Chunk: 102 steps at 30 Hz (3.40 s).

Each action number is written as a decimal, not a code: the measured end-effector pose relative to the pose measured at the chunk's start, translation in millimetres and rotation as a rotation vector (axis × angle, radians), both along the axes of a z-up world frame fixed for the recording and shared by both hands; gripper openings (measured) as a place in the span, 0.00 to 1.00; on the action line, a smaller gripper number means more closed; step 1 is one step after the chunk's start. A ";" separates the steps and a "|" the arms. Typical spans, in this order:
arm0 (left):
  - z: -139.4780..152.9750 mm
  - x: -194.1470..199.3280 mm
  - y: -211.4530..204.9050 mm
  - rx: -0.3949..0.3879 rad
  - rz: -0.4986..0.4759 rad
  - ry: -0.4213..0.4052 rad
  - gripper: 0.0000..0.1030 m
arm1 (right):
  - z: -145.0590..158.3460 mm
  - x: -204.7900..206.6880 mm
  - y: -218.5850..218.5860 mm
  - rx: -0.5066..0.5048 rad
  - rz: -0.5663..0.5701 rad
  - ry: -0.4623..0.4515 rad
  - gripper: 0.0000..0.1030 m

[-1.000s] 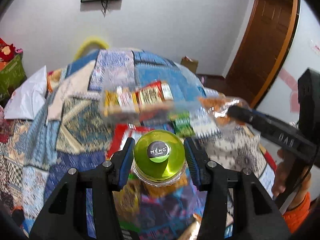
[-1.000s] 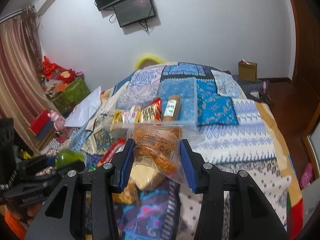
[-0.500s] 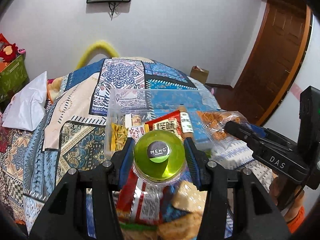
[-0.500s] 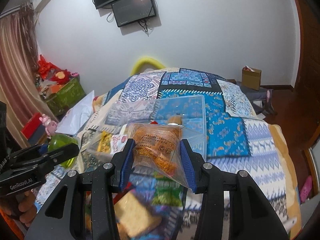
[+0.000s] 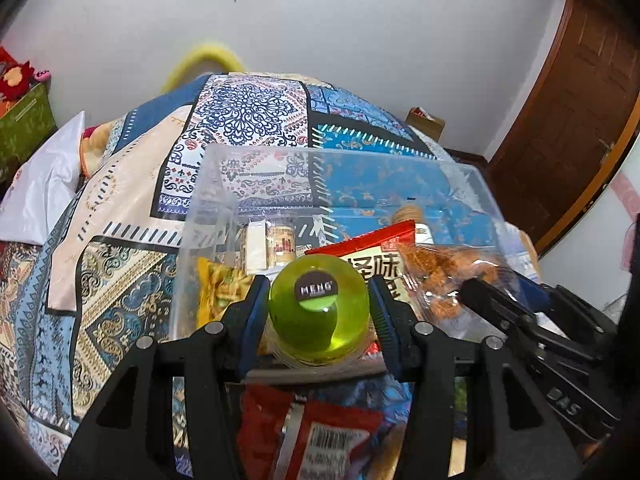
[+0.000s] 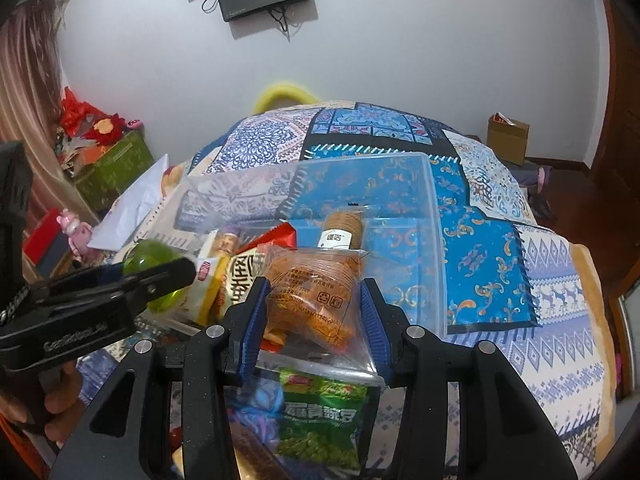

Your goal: Organize snacks

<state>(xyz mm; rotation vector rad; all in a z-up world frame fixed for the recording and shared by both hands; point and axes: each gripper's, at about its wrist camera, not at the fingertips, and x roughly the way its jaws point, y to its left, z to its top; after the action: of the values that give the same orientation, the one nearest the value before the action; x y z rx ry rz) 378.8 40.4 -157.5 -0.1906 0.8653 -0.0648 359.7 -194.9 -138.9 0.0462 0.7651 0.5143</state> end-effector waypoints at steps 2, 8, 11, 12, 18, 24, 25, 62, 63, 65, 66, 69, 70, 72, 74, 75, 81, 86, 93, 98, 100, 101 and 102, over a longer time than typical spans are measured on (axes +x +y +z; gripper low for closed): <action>-6.9 6.9 -1.5 -0.001 -0.002 0.017 0.48 | -0.4 1.7 -1.8 0.004 0.003 0.002 0.42; -15.1 10.0 -2.4 0.003 0.017 0.045 0.48 | -2.5 7.6 -4.8 -0.042 -0.013 -0.010 0.52; -8.1 4.1 -2.1 0.006 0.013 0.031 0.49 | -3.0 8.6 -4.5 -0.054 -0.009 0.000 0.56; -4.6 1.6 -1.8 0.003 0.010 0.029 0.50 | -1.9 6.9 -3.7 -0.064 -0.006 0.000 0.57; 22.0 -24.1 -1.0 0.017 -0.001 0.010 0.51 | 11.1 -14.3 -1.7 -0.127 -0.011 -0.052 0.71; 52.9 -71.7 0.9 0.063 -0.022 -0.038 0.56 | 29.8 -46.8 -7.3 -0.125 0.021 -0.071 0.71; 57.0 -79.6 1.9 0.070 -0.023 -0.046 0.56 | 34.0 -54.3 -9.6 -0.122 0.022 -0.077 0.71; -16.7 -300.9 19.4 0.072 -0.028 0.137 0.65 | -39.5 -253.8 -3.9 -0.123 0.181 0.180 0.62; -18.5 -301.4 20.9 0.064 -0.024 0.142 0.65 | -42.4 -251.8 -1.9 -0.122 0.187 0.197 0.61; -19.5 -302.3 23.7 0.054 -0.015 0.143 0.65 | -45.6 -250.3 2.5 -0.107 0.192 0.216 0.56; -19.3 -303.1 24.7 0.051 -0.013 0.140 0.65 | -46.5 -247.2 4.3 -0.089 0.192 0.227 0.56; -18.4 -304.4 27.4 0.053 -0.006 0.133 0.65 | -45.8 -239.9 12.8 -0.075 0.194 0.232 0.56; -18.1 -304.7 28.7 0.055 -0.004 0.132 0.65 | -45.4 -237.1 16.3 -0.076 0.195 0.228 0.56; -17.7 -304.9 32.5 0.054 0.006 0.131 0.65 | -44.6 -231.5 24.4 -0.079 0.202 0.226 0.56; -17.8 -304.5 35.3 0.052 0.015 0.130 0.65 | -43.8 -227.6 32.3 -0.077 0.213 0.229 0.56; -17.7 -304.5 36.7 0.051 0.020 0.129 0.65 | -43.5 -226.0 36.2 -0.073 0.219 0.231 0.56; -18.1 -300.7 39.7 0.064 0.029 0.128 0.65 | -54.0 -226.8 62.9 -0.139 0.258 0.219 0.56; -15.3 -293.5 36.5 0.065 0.016 0.121 0.65 | -57.4 -225.7 61.1 -0.188 0.255 0.171 0.34; -10.4 -266.6 21.0 0.081 -0.033 0.103 0.65 | -38.5 -213.3 25.1 -0.127 0.208 0.148 0.32; -22.2 -235.9 19.2 0.074 -0.036 0.138 0.65 | -22.6 -205.1 3.9 -0.092 0.163 0.112 0.32; -28.4 -225.0 18.9 0.067 -0.038 0.163 0.65 | -18.1 -199.9 -2.6 -0.080 0.143 0.104 0.32; -31.7 -219.5 17.8 0.067 -0.042 0.174 0.65 | -16.8 -196.7 -7.2 -0.073 0.132 0.103 0.32; -33.7 -216.0 16.3 0.071 -0.045 0.178 0.65 | -16.7 -194.4 -8.6 -0.068 0.126 0.104 0.32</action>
<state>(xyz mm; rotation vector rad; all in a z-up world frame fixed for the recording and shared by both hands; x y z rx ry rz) 162.8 56.7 -191.3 -0.1115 1.0475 -0.0602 165.3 -203.5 -155.6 -0.0387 0.8900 0.6090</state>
